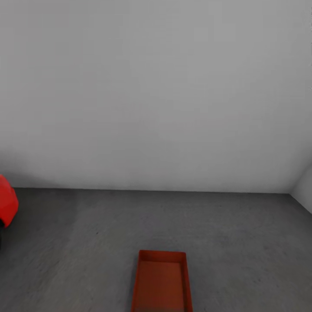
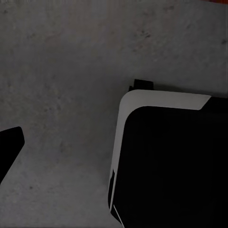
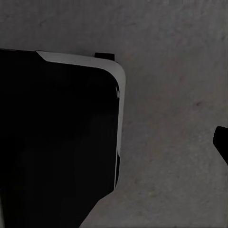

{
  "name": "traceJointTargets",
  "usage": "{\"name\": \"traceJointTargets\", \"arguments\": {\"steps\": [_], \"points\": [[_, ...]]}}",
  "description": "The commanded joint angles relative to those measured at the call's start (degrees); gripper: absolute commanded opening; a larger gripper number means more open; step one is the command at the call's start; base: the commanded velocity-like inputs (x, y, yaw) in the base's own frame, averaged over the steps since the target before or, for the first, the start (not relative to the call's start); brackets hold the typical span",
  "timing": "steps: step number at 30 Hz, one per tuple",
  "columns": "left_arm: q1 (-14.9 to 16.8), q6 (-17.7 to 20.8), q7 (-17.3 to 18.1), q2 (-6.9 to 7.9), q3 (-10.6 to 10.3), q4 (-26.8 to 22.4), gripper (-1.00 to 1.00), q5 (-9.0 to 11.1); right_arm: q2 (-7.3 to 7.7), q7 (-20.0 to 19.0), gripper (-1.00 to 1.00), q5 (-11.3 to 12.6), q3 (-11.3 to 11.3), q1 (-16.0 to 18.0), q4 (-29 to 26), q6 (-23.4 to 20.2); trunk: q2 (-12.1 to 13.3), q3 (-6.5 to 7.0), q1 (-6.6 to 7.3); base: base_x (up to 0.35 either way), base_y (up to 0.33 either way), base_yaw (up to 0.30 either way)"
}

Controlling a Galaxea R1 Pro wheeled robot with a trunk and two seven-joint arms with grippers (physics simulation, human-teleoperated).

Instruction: Move the two storage containers from the living room to the garage. In the garage, place one container on the floor and stack the other container on top of it (either order is fine).

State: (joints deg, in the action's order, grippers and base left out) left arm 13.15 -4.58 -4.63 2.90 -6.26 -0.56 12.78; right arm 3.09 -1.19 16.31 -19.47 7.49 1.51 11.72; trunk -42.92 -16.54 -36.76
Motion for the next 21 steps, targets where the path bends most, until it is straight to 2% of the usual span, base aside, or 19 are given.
{"name": "traceJointTargets", "arguments": {"steps": [1,21], "points": [[0.0,-0.2,-0.1,0.0,-0.5,0.0,1.0,0.5,-0.01,-0.1,1.0,0.5,-0.5,0.1,0.2,0.3,-0.1,0.02,-0.01,0.0,0.0,0.0],[0.0,-0.2,-0.1,0.0,-0.5,0.0,1.0,0.5,-0.01,-0.2,1.0,0.5,-0.5,0.1,0.2,0.3,-0.1,1.88,-0.01,0.0,0.0,0.0]]}}
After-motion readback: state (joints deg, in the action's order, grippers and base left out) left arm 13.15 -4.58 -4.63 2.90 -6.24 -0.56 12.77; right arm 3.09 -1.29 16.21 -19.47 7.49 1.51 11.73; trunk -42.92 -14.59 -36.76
